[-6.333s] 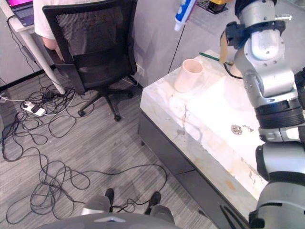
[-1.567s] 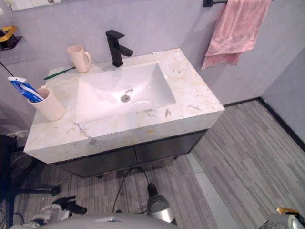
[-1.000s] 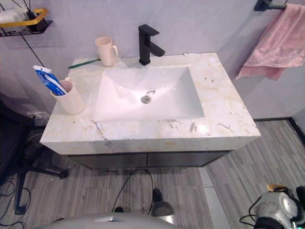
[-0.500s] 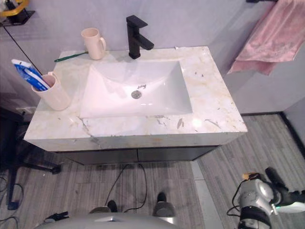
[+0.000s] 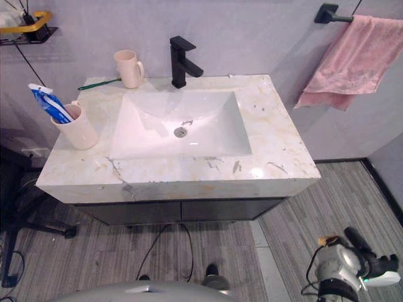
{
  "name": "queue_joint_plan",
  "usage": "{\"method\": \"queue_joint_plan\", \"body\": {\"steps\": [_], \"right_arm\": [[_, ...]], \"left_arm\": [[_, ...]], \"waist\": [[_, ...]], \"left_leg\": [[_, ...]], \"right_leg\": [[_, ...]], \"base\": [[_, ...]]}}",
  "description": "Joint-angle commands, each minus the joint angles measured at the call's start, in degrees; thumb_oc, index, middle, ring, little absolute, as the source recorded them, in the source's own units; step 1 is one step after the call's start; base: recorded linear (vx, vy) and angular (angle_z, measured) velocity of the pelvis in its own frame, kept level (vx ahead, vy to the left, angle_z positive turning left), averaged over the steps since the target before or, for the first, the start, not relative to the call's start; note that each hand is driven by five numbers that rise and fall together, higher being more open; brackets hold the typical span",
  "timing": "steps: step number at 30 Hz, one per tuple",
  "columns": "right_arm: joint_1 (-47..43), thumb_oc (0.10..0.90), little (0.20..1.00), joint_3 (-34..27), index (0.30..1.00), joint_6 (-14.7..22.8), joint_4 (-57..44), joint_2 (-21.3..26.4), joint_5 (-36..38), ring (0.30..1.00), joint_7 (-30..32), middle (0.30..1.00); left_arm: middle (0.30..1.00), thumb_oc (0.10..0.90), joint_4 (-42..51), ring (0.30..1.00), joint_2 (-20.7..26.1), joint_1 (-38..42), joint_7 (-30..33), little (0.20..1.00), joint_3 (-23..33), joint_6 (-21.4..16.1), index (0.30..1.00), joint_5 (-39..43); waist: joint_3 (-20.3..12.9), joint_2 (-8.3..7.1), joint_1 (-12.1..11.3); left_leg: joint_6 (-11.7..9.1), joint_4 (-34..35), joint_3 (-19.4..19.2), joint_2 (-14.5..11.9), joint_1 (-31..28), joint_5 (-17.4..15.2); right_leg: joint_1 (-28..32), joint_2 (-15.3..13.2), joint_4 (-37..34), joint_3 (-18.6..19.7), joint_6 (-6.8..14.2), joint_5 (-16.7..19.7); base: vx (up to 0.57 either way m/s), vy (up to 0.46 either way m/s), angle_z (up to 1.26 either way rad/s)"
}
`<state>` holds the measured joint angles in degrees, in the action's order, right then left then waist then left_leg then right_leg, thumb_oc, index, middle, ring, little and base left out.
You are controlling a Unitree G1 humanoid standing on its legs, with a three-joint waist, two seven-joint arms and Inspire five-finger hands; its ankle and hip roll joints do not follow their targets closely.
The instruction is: Organize the bathroom.
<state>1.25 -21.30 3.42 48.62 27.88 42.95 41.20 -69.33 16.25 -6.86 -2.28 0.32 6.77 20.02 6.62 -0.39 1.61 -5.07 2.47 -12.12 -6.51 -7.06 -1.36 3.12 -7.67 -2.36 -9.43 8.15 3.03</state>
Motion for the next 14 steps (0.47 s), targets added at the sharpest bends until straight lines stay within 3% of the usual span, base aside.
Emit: {"method": "queue_joint_plan", "body": {"steps": [1, 2, 5, 6, 7, 9, 10, 14], "right_arm": [[-0.37, 0.800, 0.900, 1.27, 0.900, -4.49, 4.30, -0.72, -7.60, 0.900, -7.57, 0.900], [0.47, 0.800, 0.900, 5.80, 0.900, -7.83, 13.81, -4.33, -10.39, 0.900, -14.06, 0.900], [0.65, 0.800, 0.900, 8.37, 0.900, -8.79, 17.93, -6.31, -13.19, 0.900, -16.18, 0.900], [0.75, 0.800, 0.900, 10.67, 0.900, -10.57, 21.36, -7.76, -11.98, 0.900, -19.55, 0.900], [0.54, 0.800, 0.900, 13.65, 0.900, -12.54, 24.56, -9.63, -17.79, 0.900, -25.32, 0.900], [0.19, 0.800, 0.900, 16.51, 0.900, -13.70, 24.58, -10.83, -18.95, 0.900, -27.72, 0.900], [0.02, 0.800, 0.900, 20.31, 0.900, -14.05, 24.94, -12.02, -24.47, 0.900, -29.92, 0.900], [-0.18, 0.800, 0.900, 24.72, 0.900, -13.94, 25.09, -12.42, -32.23, 0.900, -32.77, 0.900]], "left_arm": [[0.900, 0.800, -2.25, 0.900, 2.22, 0.95, -0.37, 0.900, -0.25, 0.97, 0.900, -0.14], [0.900, 0.800, -2.84, 0.900, 1.84, 1.11, -0.66, 0.900, -0.35, 0.60, 0.900, -1.26], [0.900, 0.800, -3.13, 0.900, 1.71, 1.40, -0.80, 0.900, -0.13, 0.68, 0.900, -2.16], [0.900, 0.800, -3.38, 0.900, 1.47, 1.70, -0.76, 0.900, -0.29, 0.56, 0.900, -2.31], [0.900, 0.800, -3.50, 0.900, 0.96, 2.23, -0.57, 0.900, -0.09, 0.79, 0.900, -3.58], [0.900, 0.800, -3.66, 0.900, 0.53, 2.26, -0.25, 0.900, -0.32, 0.56, 0.900, -3.75], [0.900, 0.800, -4.19, 0.900, 0.18, 2.22, -0.32, 0.900, -0.58, 0.05, 0.900, -3.93], [0.900, 0.800, -3.82, 0.900, 0.06, 2.13, -0.18, 0.900, -1.02, 0.51, 0.900, -4.14]], "waist": [[-0.67, -1.16, -1.03], [-0.60, -1.19, -1.61], [-0.55, -1.20, -1.91], [-0.50, -1.17, -2.21], [-0.45, -1.01, -2.72], [-0.52, -0.89, -2.91], [-0.61, -0.65, -3.09], [-0.72, -0.47, -3.46]], "left_leg": [[-0.50, -2.67, 1.17, -2.83, 2.62, -1.36], [-0.31, -2.34, 1.52, -2.87, 2.31, -1.27], [-0.27, -2.05, 1.68, -2.91, 1.99, -1.12], [-0.27, -1.93, 2.07, -2.89, 1.72, -1.06], [-0.18, -1.74, 2.55, -2.84, 1.25, -1.07], [-0.14, -1.56, 2.88, -2.77, 1.01, -1.01], [-0.14, -1.39, 3.14, -2.71, 0.81, -0.94], [-0.13, -1.36, 3.63, -2.56, 0.79, -0.92]], "right_leg": [[-4.11, -4.73, 2.98, -2.10, 2.92, -1.37], [-3.75, -4.56, 2.85, -2.36, 2.83, -1.47], [-3.31, -4.48, 2.67, -2.62, 2.72, -1.48], [-2.96, -4.39, 2.59, -2.84, 2.66, -1.51], [-2.28, -4.31, 2.39, -3.15, 2.45, -1.54], [-2.10, -4.27, 2.32, -3.25, 2.38, -1.51], [-1.92, -4.25, 2.30, -3.37, 2.30, -1.59], [-1.57, -4.16, 2.08, -3.55, 2.14, -1.71]], "base": [[0.00, 0.000, 0.00], [0.00, 0.000, 0.00], [0.01, -0.023, 0.09], [0.04, -0.021, 0.17], [0.04, -0.021, 0.17], [0.03, -0.001, 0.00], [0.02, 0.007, -0.04], [0.00, 0.000, 0.00]]}}
